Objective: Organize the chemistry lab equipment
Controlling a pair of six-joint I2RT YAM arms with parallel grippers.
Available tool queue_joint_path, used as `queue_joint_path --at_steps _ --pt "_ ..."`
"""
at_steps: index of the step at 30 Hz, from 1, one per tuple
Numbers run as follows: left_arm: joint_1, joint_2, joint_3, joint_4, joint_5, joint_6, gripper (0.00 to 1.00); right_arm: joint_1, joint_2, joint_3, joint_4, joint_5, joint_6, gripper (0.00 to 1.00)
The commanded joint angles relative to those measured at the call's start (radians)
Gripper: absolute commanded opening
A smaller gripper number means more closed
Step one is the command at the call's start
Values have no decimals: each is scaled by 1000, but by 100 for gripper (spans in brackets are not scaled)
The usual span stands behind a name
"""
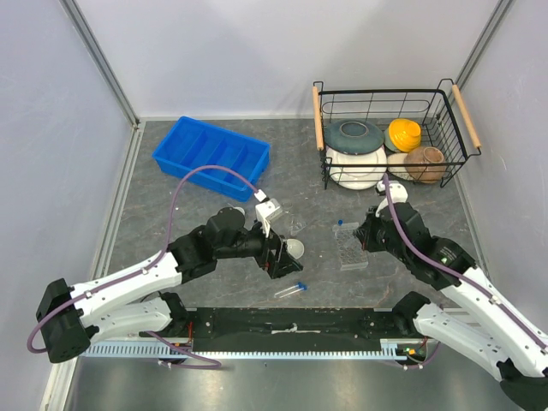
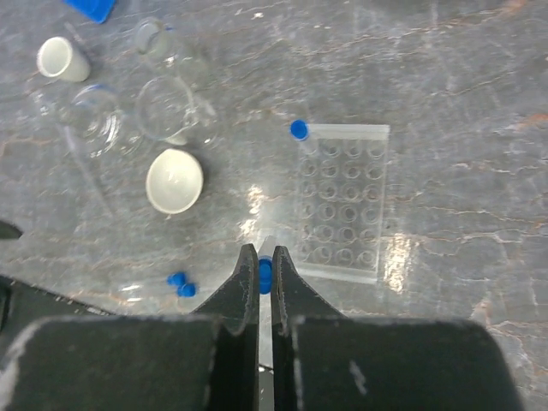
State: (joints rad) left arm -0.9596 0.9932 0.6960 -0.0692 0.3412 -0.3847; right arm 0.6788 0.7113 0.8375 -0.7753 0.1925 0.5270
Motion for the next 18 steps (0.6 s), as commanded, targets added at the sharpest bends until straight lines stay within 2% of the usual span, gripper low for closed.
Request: queue_joint_path --at_steps 1,8,18 --pt "2 -11 -29 55 -10 -17 100 2 46 -37 82 131 14 0" --pt "-1 -24 -49 40 -53 -2 97 2 108 -103 235 150 14 0" --pt "-10 -21 -52 42 -57 6 96 2 203 -120 307 154 4 0"
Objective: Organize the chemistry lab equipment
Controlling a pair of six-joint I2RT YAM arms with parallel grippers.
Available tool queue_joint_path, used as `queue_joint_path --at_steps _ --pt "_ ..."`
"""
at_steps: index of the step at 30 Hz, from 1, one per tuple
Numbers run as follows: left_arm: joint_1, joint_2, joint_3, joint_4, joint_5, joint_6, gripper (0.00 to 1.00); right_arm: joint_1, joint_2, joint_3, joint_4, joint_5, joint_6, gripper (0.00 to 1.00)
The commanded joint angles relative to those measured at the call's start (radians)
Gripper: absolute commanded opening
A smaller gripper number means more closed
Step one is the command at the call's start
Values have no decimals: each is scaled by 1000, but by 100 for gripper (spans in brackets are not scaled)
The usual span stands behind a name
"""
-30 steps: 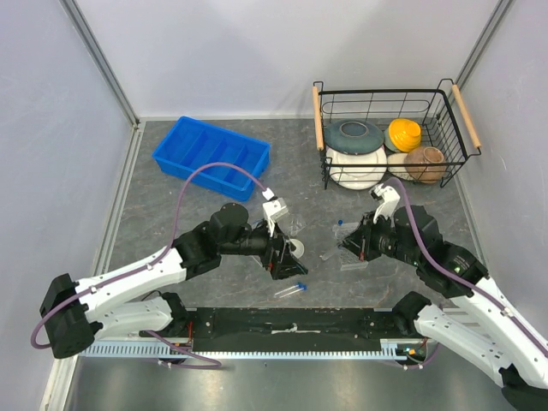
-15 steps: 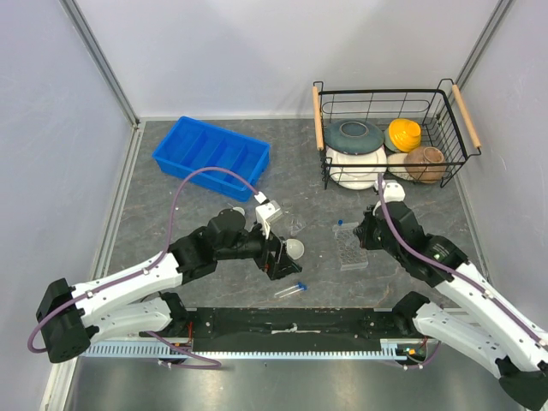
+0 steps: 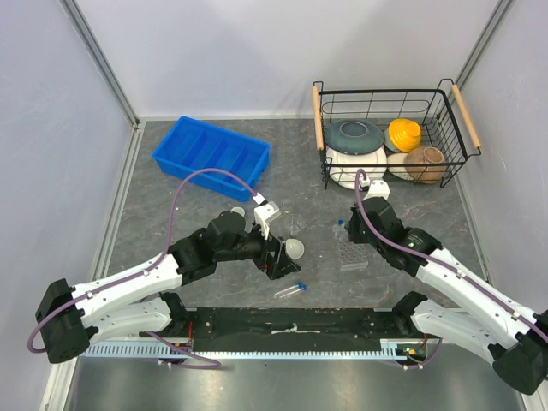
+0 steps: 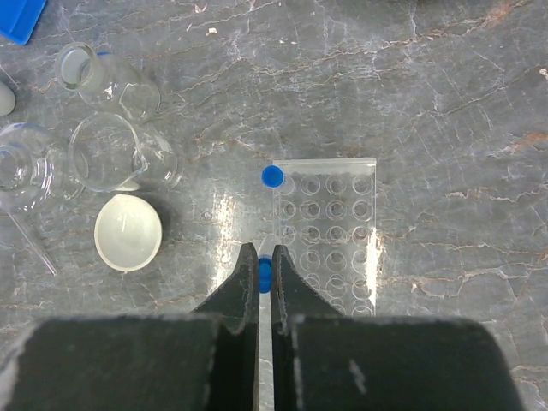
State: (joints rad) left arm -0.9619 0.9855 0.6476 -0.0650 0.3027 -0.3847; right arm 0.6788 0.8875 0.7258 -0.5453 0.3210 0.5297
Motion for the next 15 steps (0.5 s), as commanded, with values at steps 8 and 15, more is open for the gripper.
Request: queue_joint_path --at_steps 8,15 --pt "-14 -27 -12 37 -30 12 95 2 73 -20 120 41 -5 0" --pt "-17 -25 -9 37 -37 20 95 4 110 -20 142 50 -14 0"
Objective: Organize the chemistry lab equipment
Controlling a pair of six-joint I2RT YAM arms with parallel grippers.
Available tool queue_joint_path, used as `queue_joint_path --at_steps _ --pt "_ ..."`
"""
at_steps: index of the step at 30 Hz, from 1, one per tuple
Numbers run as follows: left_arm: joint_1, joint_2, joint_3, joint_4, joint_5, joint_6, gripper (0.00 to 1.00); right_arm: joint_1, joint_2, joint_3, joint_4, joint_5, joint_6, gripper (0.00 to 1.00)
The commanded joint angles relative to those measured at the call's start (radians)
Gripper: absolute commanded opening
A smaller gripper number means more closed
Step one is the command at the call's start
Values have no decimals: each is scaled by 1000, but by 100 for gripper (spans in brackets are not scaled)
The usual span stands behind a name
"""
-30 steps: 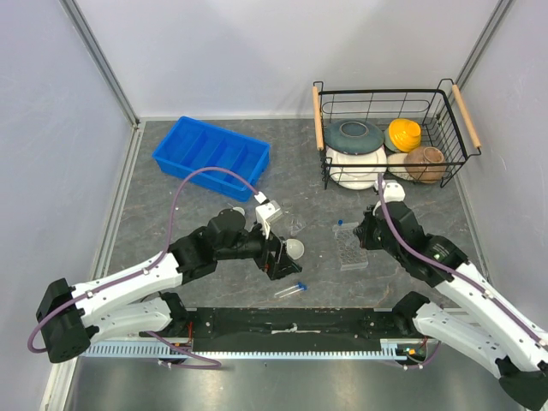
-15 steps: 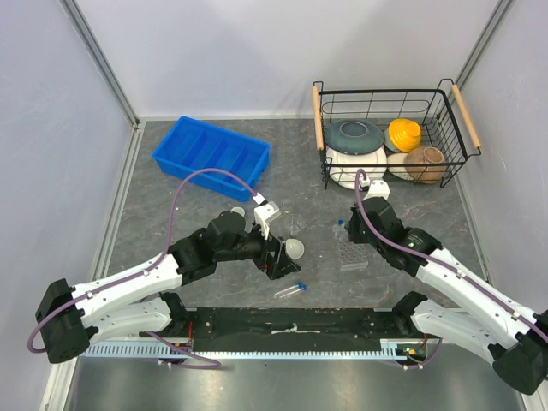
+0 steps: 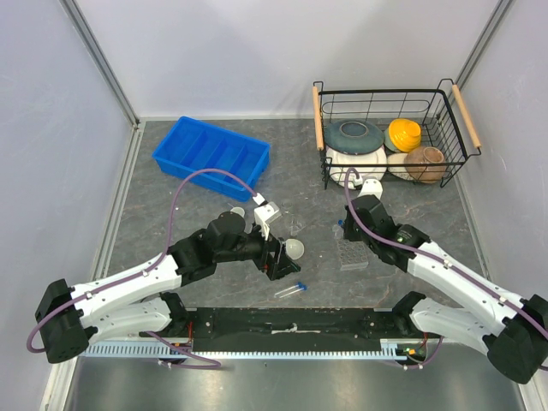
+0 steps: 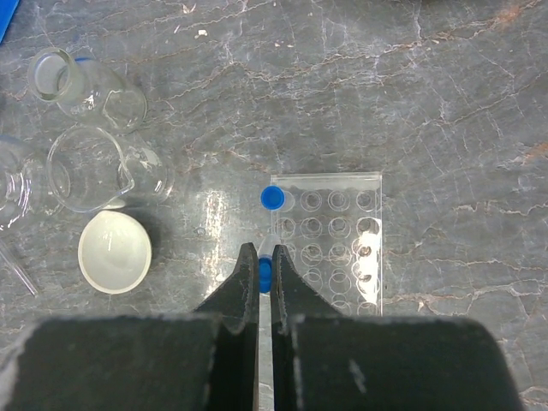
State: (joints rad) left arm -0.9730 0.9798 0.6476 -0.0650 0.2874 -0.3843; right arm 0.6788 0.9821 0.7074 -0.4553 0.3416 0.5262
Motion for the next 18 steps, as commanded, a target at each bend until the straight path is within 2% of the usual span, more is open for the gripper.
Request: queue_joint_path --at_steps 1,18 --pt "-6 -18 -8 37 -22 21 94 4 18 -3 55 33 -11 0" --pt "-9 11 -2 36 -31 28 94 4 73 -17 76 63 -37 0"
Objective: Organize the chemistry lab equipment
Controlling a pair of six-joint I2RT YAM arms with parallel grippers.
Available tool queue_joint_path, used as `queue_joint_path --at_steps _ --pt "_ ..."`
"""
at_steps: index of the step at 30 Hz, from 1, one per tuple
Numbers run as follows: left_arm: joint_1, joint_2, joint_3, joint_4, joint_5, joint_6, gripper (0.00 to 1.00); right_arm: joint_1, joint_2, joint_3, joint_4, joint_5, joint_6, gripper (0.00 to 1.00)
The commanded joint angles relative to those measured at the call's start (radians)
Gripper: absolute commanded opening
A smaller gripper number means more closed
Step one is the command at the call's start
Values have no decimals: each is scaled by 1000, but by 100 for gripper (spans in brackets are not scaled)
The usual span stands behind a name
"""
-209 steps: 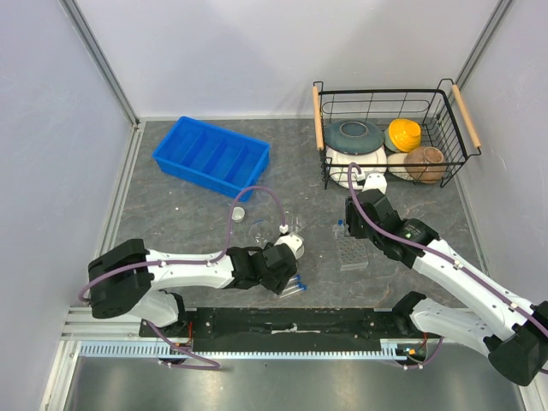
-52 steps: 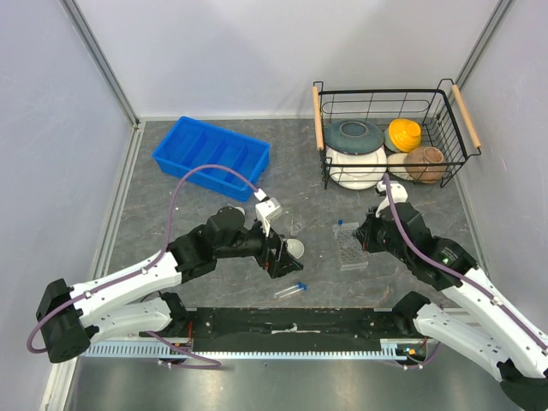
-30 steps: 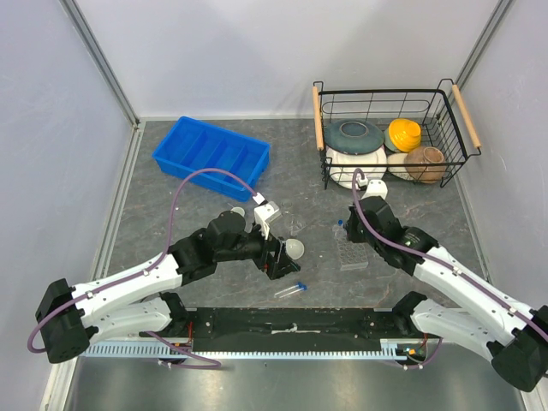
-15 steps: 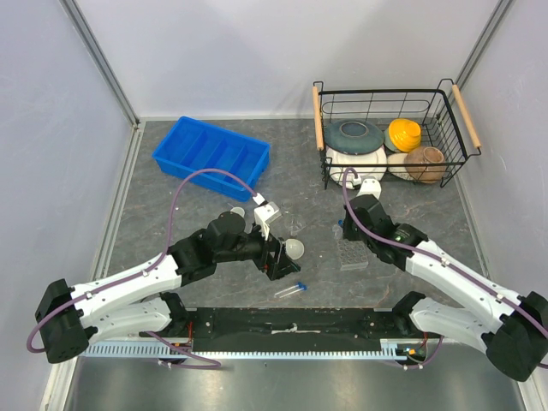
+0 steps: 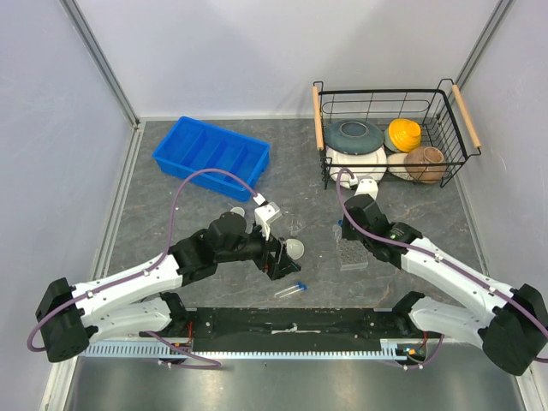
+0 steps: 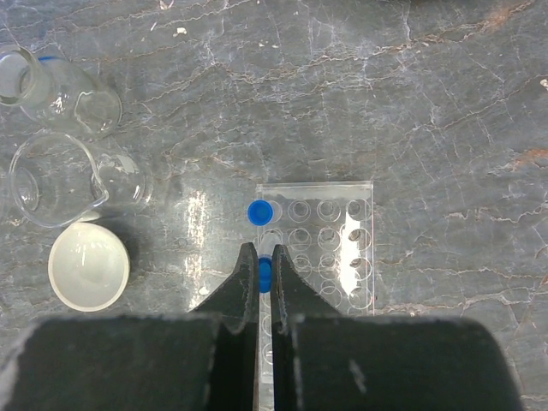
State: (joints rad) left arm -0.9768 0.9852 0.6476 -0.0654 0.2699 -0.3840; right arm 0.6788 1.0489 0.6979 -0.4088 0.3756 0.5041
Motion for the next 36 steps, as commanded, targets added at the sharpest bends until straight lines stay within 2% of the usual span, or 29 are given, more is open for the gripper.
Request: queue_joint_path --at_steps 1,17,21,25,26,31,36 --pt "-5 9 0 36 -14 27 94 4 11 -9 30 28 -18 0" --pt "-5 17 -2 33 -23 27 94 13 85 -18 47 36 -13 0" --pt "-5 26 1 19 -47 28 94 13 95 -15 48 37 -9 10" --pt "-6 49 7 -2 -78 30 94 16 97 -8 48 36 -6 27" --pt "-8 55 9 -10 -89 34 94 16 95 -2 47 36 -6 34" --pt "-56 125 37 -68 -205 56 93 24 74 28 15 42 -12 45" --pt "-101 188 31 -74 -267 56 93 38 27 74 -63 65 -21 48"
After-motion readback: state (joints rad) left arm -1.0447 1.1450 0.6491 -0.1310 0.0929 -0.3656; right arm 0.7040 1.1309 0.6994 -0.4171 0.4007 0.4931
